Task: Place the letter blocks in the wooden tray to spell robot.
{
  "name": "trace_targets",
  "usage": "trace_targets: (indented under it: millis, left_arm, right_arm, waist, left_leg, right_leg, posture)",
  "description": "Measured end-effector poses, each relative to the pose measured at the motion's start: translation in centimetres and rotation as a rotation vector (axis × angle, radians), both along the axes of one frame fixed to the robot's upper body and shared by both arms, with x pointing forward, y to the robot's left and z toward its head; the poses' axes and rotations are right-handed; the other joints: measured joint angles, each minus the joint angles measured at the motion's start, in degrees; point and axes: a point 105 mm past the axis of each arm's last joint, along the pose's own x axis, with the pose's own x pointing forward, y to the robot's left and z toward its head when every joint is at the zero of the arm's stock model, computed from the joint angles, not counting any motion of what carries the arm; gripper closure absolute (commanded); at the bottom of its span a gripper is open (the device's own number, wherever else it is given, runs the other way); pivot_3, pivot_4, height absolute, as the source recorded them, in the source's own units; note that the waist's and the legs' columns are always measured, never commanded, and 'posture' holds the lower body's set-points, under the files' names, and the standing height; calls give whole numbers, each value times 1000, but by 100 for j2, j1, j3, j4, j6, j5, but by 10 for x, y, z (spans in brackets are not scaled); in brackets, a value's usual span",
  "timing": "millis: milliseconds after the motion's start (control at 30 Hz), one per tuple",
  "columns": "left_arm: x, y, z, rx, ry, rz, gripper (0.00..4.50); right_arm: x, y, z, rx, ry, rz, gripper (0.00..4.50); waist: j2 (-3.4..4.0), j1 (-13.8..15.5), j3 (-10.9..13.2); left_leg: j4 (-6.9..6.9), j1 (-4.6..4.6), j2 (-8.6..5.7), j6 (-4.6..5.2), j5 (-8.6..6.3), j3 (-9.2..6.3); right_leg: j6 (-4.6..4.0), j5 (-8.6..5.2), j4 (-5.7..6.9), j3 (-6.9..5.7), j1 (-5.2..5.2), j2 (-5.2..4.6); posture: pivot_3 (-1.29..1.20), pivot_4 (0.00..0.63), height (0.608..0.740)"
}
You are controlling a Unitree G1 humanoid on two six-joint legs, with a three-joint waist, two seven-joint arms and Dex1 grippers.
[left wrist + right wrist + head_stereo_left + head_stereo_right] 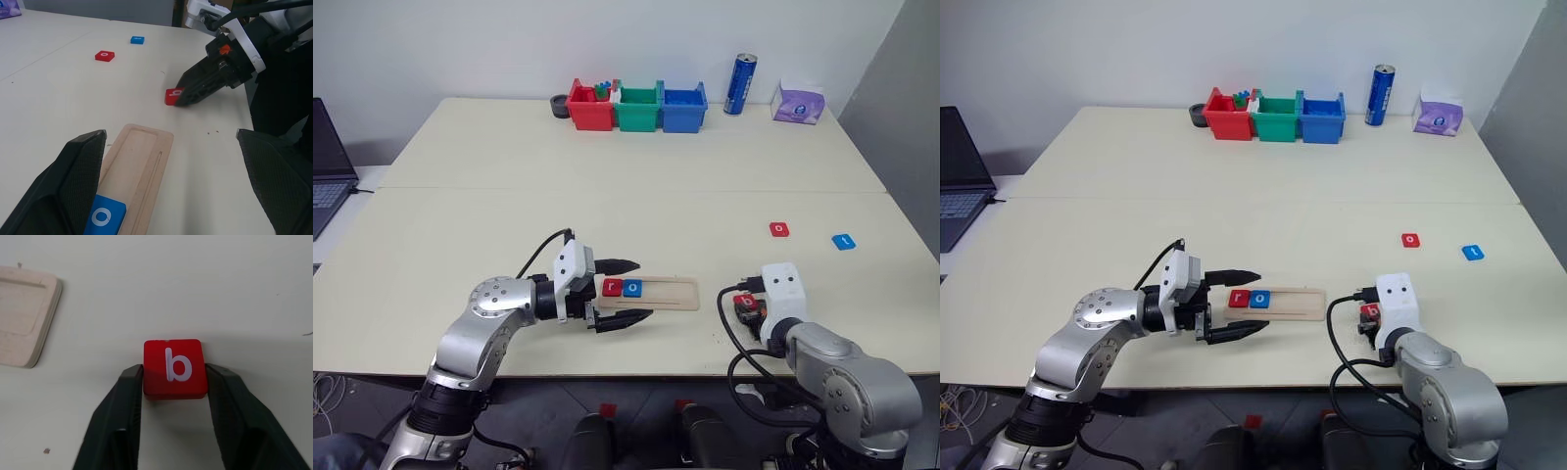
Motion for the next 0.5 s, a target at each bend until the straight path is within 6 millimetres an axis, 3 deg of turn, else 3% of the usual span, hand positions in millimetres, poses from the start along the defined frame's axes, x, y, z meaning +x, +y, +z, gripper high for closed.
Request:
trace_targets:
  millis: [133,333,500]
  left_arm:
    - [0,0,0,0,0,0,0]
    - [0,0,0,0,-1,-2,0]
    - [1,-3,2,1,-5,-17,0]
  right_arm:
    - [-1,6,0,32,2,32,36]
    - [2,-2,8,24,-23,50,10]
    - [16,-17,53,-43,-156,171,10]
  waist:
    - [0,-1,0]
    - [0,0,0]
    - [0,0,1]
  left_leg:
    - [1,1,0,0,0,0]
    - [0,0,-2,0,0,3]
    - [0,0,-3,0,0,1]
  right_leg:
    - [0,0,0,-1,1,0]
    - [0,0,-1,0,-1,-1]
    - [0,0,-3,-4,1,-1]
  posture:
    - [0,150,740]
    - [0,150,740]
    - [0,150,740]
